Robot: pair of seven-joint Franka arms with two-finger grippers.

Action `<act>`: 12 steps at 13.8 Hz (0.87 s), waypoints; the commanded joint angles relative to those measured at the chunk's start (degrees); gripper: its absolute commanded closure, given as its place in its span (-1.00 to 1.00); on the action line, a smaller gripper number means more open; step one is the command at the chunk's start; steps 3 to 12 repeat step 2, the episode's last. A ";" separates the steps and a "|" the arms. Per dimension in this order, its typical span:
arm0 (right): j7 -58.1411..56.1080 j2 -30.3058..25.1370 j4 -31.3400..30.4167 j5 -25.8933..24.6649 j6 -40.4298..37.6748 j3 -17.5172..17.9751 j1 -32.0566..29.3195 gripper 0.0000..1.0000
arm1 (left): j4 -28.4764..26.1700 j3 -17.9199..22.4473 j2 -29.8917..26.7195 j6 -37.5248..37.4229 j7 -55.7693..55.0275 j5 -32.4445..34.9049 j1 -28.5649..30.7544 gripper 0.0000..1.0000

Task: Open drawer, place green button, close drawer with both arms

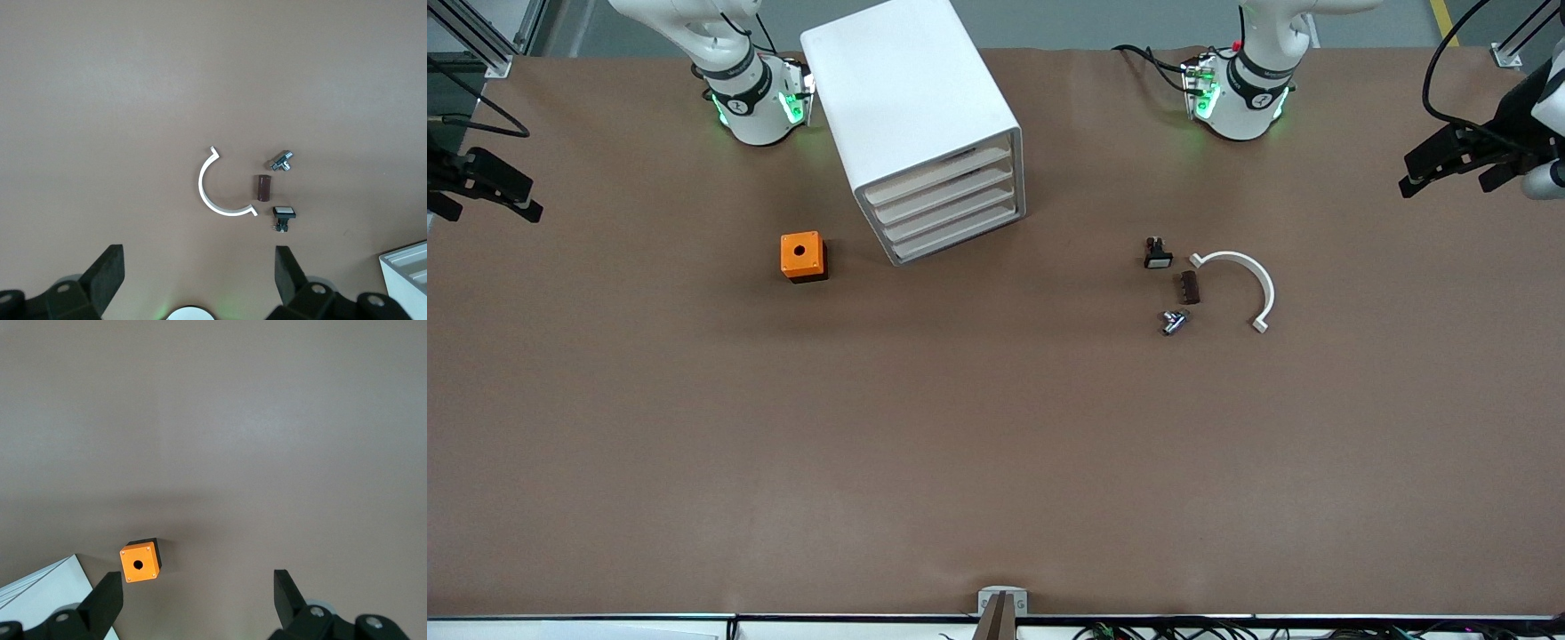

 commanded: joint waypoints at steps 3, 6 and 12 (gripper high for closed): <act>-0.70 -1.91 -2.29 -0.07 0.24 -0.75 0.96 -1.00 | 1.86 0.51 0.87 -1.07 -0.18 0.85 -0.58 -0.99; -0.70 -1.91 -2.29 -0.07 0.24 -0.75 0.96 -1.00 | 1.86 0.51 0.87 -1.07 -0.18 0.85 -0.58 -0.99; -0.70 -1.91 -2.29 -0.07 0.24 -0.75 0.96 -1.00 | 1.86 0.51 0.87 -1.07 -0.18 0.85 -0.58 -0.99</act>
